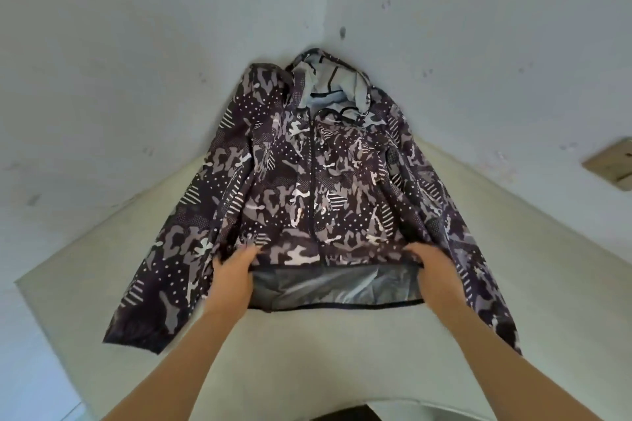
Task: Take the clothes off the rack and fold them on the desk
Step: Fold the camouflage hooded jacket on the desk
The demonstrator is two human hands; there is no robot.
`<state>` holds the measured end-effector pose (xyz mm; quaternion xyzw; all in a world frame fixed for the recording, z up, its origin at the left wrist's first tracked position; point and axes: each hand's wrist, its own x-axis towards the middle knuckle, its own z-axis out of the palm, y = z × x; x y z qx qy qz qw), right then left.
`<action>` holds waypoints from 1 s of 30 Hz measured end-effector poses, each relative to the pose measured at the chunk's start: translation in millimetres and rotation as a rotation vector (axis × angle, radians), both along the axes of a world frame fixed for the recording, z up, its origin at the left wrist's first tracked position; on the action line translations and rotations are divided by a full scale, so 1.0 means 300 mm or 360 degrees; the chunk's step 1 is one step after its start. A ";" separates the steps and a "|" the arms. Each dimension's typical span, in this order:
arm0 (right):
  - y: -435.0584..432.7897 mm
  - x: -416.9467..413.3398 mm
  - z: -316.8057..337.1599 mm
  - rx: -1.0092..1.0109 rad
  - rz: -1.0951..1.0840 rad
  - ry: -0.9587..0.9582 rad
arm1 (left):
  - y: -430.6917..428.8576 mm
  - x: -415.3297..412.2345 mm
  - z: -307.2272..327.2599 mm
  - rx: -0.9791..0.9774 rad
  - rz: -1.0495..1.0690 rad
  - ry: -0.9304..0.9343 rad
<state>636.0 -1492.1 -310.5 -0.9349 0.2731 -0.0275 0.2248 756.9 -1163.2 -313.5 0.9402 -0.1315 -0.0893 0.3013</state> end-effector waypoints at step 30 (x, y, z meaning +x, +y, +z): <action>-0.055 -0.636 -0.118 -0.0257 0.0341 0.0560 | 0.299 -0.574 -0.219 0.0454 -0.0518 -0.0015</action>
